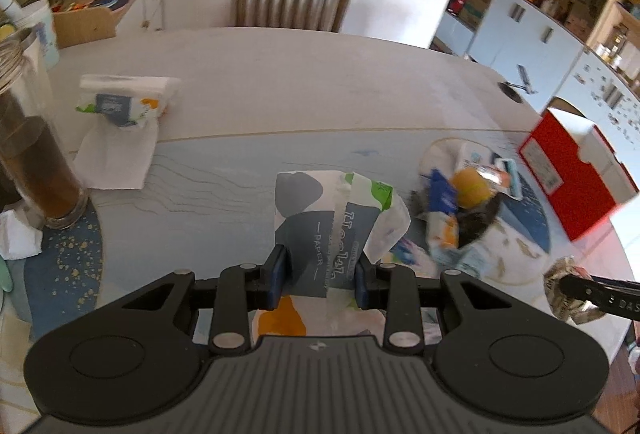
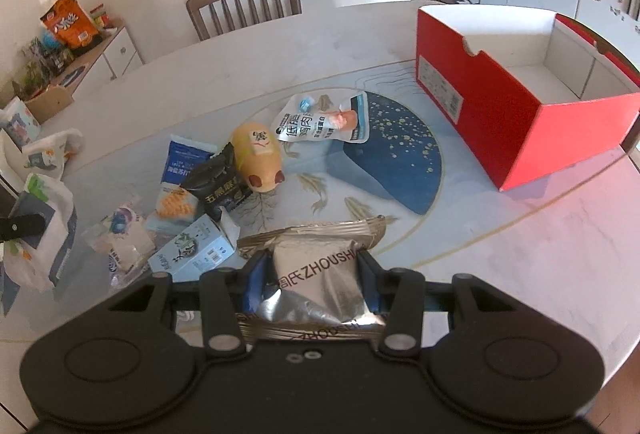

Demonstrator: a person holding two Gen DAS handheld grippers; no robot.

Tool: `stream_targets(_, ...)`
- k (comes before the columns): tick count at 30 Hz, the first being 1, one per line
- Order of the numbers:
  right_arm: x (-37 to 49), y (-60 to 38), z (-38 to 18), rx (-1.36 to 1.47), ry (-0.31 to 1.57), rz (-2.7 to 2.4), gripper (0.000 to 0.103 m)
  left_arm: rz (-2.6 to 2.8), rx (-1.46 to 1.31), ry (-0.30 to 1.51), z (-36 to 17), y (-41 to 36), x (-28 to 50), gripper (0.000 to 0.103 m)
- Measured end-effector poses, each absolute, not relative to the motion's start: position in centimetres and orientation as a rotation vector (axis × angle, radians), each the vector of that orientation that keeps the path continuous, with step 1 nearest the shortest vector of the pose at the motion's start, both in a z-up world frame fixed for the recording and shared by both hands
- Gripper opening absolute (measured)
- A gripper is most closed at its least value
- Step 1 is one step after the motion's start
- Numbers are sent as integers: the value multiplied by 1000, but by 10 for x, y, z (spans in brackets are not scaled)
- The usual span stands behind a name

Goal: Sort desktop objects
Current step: 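Carry both held bags up and over into the red shoebox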

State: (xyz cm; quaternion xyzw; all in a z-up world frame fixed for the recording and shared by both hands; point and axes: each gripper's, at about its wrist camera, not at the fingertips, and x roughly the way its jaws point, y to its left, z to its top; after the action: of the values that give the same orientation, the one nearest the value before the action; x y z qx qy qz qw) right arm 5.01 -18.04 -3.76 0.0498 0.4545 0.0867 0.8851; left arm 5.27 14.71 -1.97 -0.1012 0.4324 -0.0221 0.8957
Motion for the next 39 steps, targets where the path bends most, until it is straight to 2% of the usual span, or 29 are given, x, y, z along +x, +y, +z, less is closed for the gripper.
stream_targets(22,20,-221,16,149,861,160,46,-296,-123,908,15,57,45,31)
stream_targets(39,85,-318,39,125,826,257,46,-366,-93,910,36,-69,95,31)
